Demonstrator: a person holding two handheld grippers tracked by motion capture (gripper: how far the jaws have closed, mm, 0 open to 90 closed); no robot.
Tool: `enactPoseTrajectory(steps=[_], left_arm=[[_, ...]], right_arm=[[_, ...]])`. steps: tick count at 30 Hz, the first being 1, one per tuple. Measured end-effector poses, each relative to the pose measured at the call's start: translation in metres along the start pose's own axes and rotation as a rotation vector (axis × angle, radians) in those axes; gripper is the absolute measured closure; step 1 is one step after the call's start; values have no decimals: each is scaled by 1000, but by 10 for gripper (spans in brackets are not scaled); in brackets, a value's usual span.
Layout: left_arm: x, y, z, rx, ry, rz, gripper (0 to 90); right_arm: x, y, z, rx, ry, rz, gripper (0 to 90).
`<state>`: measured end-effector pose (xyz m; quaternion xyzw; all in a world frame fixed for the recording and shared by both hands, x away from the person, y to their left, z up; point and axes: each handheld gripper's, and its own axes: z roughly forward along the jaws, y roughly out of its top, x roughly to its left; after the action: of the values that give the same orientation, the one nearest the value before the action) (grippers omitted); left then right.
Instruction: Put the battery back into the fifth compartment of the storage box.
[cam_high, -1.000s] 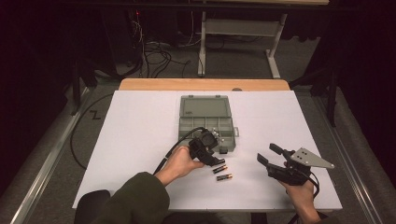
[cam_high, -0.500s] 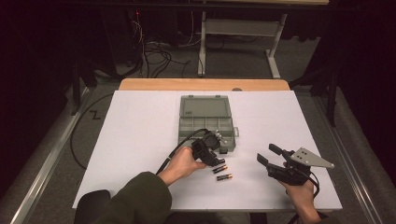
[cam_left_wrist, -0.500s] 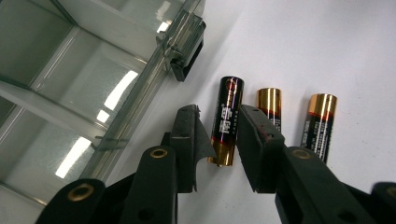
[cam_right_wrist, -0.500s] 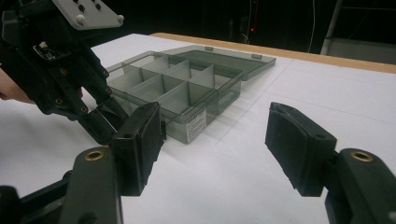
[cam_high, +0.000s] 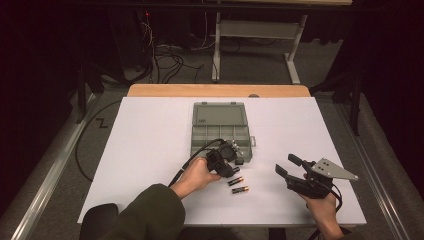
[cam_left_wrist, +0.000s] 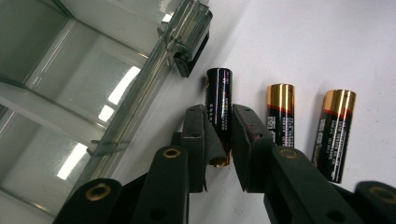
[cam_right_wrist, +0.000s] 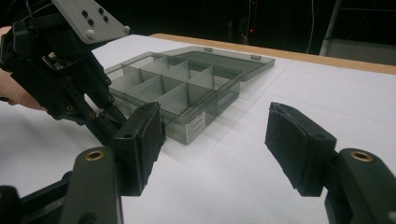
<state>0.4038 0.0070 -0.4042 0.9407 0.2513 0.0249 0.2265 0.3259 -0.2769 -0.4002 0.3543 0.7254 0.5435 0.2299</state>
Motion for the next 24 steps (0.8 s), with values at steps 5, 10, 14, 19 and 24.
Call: enactPoseTrajectory(steps=[5,10,14,19,24], left_arm=[[-1,0,0,5,7,11,763],[-1,0,-1,9,7,27,765],[0,0,-4,8,17,33,765],[2,-2,-12,-8,11,24,765],[2,-5,-20,-10,12,28,765]], right_arm=[[0,0,0,0,0,-1,379],[0,0,0,2,3,-3,378],[0,0,0,-2,3,-6,376],[1,0,0,-8,-1,-13,367],[1,0,1,-1,0,-18,363]])
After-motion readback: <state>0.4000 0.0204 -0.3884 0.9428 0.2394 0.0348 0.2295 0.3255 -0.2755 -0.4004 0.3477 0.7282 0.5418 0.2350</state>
